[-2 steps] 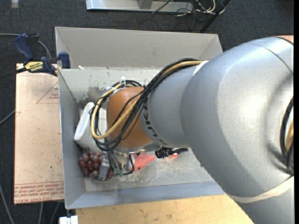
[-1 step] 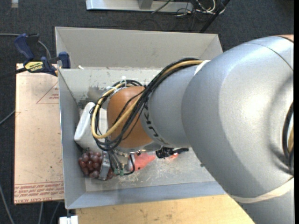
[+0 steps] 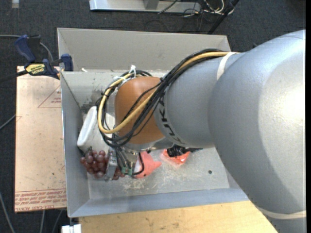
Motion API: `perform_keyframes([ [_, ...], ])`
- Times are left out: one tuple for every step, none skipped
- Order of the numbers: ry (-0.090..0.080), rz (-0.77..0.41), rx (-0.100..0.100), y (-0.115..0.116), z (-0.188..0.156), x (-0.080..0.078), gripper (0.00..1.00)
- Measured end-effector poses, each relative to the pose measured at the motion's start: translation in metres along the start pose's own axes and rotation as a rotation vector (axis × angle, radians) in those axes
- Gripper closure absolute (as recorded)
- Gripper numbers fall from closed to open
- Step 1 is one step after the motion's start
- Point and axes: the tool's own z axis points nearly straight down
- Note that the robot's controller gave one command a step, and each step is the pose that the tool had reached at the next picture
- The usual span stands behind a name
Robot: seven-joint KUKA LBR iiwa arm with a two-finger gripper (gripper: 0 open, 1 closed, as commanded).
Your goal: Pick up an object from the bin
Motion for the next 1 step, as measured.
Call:
perform_keyframes([
  [0.002, -0.079, 0.0, -0.0106, -0.0775, -0.0002, 1.0],
])
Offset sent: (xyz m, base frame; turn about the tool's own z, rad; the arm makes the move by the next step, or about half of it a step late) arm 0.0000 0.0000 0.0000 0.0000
